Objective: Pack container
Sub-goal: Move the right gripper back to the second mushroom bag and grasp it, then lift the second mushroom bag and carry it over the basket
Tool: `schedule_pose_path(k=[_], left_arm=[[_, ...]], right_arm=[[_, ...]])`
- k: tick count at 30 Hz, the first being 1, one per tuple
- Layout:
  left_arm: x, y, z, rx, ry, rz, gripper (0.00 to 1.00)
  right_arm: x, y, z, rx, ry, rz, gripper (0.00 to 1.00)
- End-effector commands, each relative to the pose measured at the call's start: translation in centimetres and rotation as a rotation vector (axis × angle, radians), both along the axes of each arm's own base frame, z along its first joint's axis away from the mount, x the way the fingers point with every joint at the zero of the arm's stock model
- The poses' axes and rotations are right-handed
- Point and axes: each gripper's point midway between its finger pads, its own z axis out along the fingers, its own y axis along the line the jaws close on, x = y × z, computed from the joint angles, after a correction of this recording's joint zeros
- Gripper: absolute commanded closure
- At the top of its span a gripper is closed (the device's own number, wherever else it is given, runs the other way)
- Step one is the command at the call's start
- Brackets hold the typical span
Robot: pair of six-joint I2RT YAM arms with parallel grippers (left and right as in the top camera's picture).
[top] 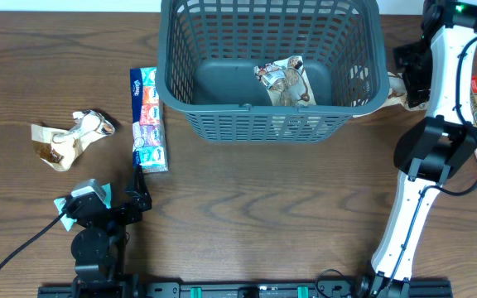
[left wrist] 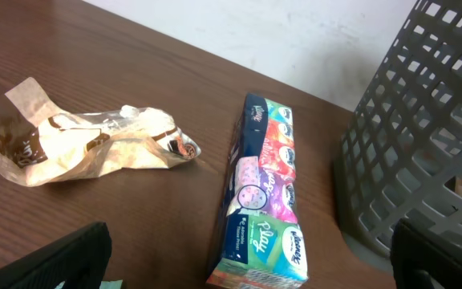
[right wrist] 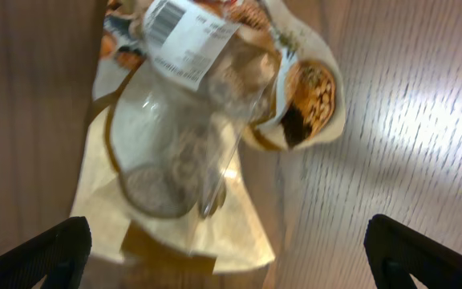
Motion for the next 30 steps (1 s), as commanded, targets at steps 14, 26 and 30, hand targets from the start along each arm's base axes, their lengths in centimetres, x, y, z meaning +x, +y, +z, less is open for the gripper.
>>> schedule_pose_path(k=[14,26,30], left_arm=[[-0.1,-0.2,-1.3,0.011,0.04,-0.017,0.02],[-0.1,-0.2,-1.3,0.011,0.04,-0.017,0.02],[-0.1,-0.2,-1.3,0.011,0.04,-0.017,0.02]], right_arm=[[-0.3,-1.7,-5.7,-0.063,0.107,0.011,0.01],[0.8,-1.4,-7.9,-0.064,0.102,0.076,0.01],[0.9,-1.4,-8.1,-0.065,0.098,0.081,0.01]])
